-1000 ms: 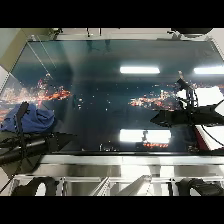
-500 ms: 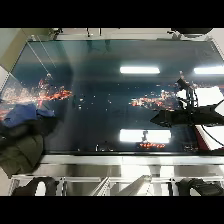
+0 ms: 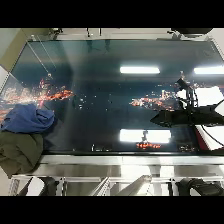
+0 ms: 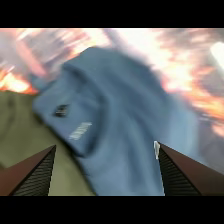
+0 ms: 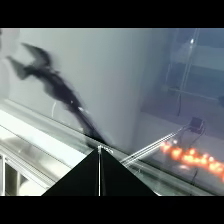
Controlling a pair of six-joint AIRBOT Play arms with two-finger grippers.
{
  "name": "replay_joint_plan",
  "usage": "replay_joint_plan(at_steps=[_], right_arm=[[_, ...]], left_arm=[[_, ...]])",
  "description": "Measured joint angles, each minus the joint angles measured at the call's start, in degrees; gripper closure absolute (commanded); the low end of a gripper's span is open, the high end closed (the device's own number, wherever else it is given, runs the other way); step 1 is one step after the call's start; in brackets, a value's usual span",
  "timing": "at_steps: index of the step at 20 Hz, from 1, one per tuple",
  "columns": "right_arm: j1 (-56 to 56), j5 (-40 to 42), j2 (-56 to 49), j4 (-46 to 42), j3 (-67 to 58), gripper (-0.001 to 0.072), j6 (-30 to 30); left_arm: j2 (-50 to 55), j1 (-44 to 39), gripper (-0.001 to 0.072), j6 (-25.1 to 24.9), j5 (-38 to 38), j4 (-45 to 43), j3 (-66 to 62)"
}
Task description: Fold the shirts.
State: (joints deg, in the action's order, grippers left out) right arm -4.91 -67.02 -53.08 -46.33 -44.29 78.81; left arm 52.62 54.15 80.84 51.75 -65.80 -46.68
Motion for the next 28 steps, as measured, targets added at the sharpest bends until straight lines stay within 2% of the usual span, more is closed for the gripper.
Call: replay_joint_plan(at_steps=[4, 10, 11, 13, 19, 24, 28], right_arm=[[0.0, 0.2, 0.0, 0.0, 0.0, 0.0696, 0.0], [0.0, 1.9, 0.0, 0.0, 0.0, 0.0697, 0.0], [0.0, 2.1, 0.0, 0.0, 0.0, 0.0697, 0.0], [0.0, 2.2, 0.0, 0.0, 0.0, 0.0697, 0.0], [0.0, 2.3, 0.0, 0.0, 0.0, 0.0697, 0.0], [0.0, 2.3, 0.0, 0.0, 0.0, 0.0697, 0.0], [0.0, 2.4, 0.0, 0.0, 0.0, 0.0697, 0.0]], left_arm=[[12.7, 1.2, -0.0011, -1.0, -1.5, 0.0, -0.4], [25.7, -4.1, 0.0011, -3.8, -2.4, -0.2, -6.8], [26.8, -5.2, 0.0195, -3.9, -1.7, -0.2, -8.6], [28.3, -7.3, 0.0701, -4.2, 0.2, -0.1, -12.3], [29.6, -13.4, 0.0687, -4.6, 10.6, 2.3, -20.0], [28.0, -24.0, 0.0687, -6.6, 20.0, 17.5, -27.9], [26.1, -39.1, 0.0687, -7.4, 23.2, 28.4, -37.1]])
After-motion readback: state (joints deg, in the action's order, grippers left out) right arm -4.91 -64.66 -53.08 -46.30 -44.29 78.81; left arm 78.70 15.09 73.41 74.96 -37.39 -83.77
